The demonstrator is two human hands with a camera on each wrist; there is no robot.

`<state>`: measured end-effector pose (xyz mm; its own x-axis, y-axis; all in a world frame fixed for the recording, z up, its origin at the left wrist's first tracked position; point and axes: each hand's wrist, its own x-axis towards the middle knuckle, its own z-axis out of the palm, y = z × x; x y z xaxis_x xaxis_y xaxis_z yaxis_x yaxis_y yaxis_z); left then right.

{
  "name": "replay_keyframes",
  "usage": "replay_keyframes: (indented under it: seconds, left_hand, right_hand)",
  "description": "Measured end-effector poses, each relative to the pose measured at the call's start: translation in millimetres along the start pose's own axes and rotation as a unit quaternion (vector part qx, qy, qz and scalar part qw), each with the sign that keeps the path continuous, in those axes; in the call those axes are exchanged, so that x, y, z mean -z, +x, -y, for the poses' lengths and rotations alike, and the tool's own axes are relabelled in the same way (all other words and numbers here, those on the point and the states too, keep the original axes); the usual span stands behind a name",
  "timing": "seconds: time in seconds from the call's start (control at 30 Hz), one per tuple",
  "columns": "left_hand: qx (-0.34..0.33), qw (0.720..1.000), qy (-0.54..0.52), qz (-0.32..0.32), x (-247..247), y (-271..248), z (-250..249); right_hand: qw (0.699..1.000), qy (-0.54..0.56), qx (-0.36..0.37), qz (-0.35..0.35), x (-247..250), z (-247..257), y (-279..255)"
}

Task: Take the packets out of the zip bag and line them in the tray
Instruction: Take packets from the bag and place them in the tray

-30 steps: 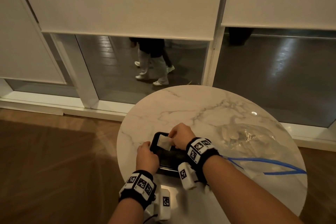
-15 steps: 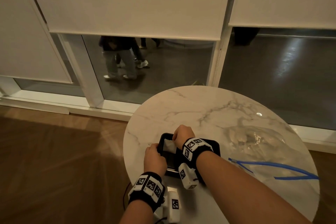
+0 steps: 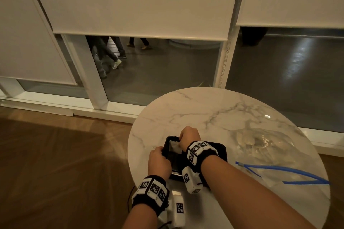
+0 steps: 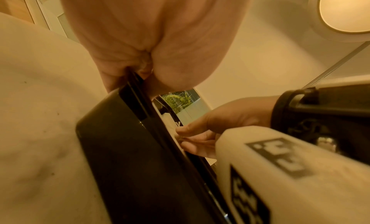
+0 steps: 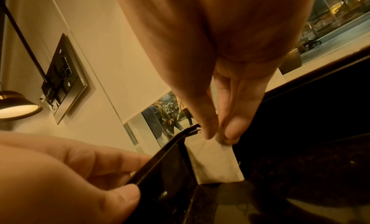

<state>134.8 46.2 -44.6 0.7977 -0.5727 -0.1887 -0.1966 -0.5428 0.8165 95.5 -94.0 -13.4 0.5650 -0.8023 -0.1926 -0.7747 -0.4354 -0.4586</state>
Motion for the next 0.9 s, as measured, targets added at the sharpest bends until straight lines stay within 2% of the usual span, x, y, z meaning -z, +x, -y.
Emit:
replay_keyframes:
  seconds: [0.17,0.33,0.4,0.47,0.53,0.63,0.73,0.8,0.9]
  left_hand:
    - [0.012,1.0,-0.001,-0.003,2.1,-1.6,-2.9]
    - [0.004,0.999,-0.018,-0.039,10.7,-6.8,-10.5]
    - [-0.02,0.996,-0.014,-0.089,16.0,-10.3,-16.3]
    - [-0.079,0.985,-0.037,-0.146,20.3,-17.5,-25.2]
    - [-0.137,0.972,-0.093,-0.169,21.3,-27.0,-35.8]
    - [-0.162,0.963,-0.19,-0.103,19.3,-38.8,-50.3]
    - [-0.166,0.954,-0.247,-0.035,14.2,-48.2,-61.7]
    - [-0.158,0.944,-0.29,0.005,10.1,-54.3,-65.6]
    - [-0.156,0.941,-0.298,0.037,4.5,-60.1,-66.1]
  right_hand:
    - [1.0,0.025,-0.011,-0.015,13.1,-3.9,-6.7]
    - [0.989,0.142,-0.027,-0.036,31.8,-10.5,-21.3]
    - [0.976,0.208,-0.033,-0.052,38.3,-11.6,-31.3]
    - [0.955,0.289,-0.041,-0.058,43.9,-12.4,-43.2]
    - [0.924,0.379,-0.049,-0.031,49.7,-11.5,-59.5]
    - [0.85,0.523,-0.047,0.051,55.6,-12.9,-84.8]
    - [0.799,0.598,-0.005,0.062,57.4,-20.5,-103.3]
    - [0.79,0.612,0.009,0.031,58.8,-26.6,-110.8]
    - [0.806,0.592,0.018,-0.007,61.4,-37.3,-116.3]
